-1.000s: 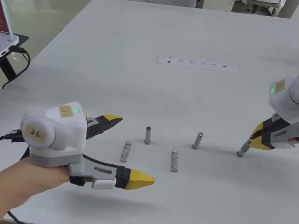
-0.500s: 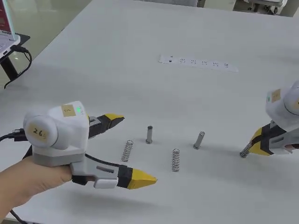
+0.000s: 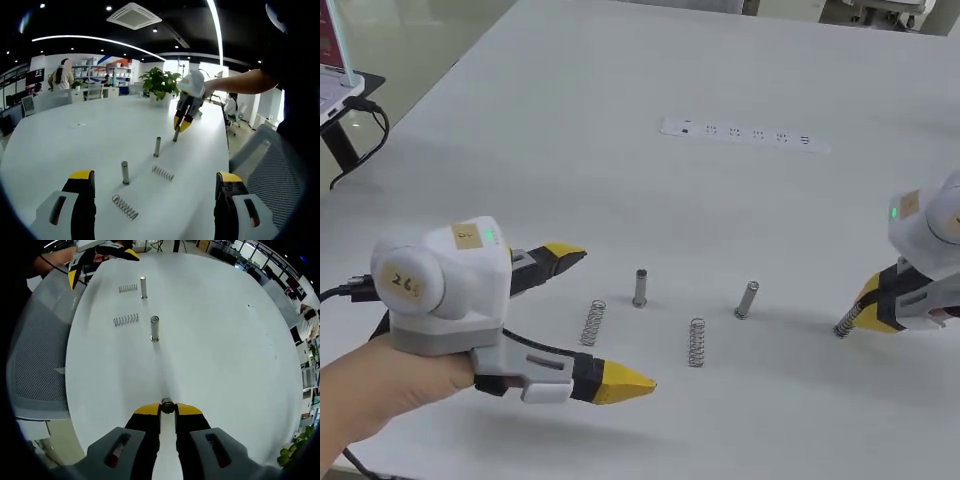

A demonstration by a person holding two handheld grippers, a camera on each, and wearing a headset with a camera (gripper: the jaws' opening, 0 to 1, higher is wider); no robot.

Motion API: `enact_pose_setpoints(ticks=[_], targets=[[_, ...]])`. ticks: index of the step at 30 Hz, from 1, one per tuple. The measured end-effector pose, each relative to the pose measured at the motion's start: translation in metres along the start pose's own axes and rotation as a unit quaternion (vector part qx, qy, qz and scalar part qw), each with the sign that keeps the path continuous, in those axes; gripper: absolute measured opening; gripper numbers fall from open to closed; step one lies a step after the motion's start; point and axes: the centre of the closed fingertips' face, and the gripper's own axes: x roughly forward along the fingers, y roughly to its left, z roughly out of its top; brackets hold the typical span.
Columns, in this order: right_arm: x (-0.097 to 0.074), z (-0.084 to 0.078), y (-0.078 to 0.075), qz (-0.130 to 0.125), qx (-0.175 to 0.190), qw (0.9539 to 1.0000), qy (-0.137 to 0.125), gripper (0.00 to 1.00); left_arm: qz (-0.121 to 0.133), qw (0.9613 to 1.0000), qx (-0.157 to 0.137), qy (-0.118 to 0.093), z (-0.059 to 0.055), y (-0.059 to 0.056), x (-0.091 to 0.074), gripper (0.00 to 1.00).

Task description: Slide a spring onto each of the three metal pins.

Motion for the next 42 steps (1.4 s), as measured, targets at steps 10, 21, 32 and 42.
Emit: enact_pose_setpoints(ticks=[10, 21, 32, 42], targets=[[0.000, 0.005, 0.000, -0.006, -0.003, 0.9999, -0.013, 0.16, 0.000, 1.0000, 0.000, -0.001, 0.001, 0.000, -0.001, 0.97], [-0.010, 0.015, -0.007, -0.030, 0.011, 0.9978, -0.058, 0.27, 0.002, 1.0000, 0.000, -0.004, 0.004, 0.002, -0.002, 0.98], [-0.022, 0.021, -0.006, -0.056, 0.044, 0.9918, -0.106, 0.35, 0.004, 1.0000, 0.000, -0.003, 0.005, 0.003, -0.003, 0.98], [-0.038, 0.040, -0.003, -0.079, 0.095, 0.9771, -0.173, 0.37, 0.009, 1.0000, 0.000, -0.004, 0.007, 0.006, -0.004, 0.98]])
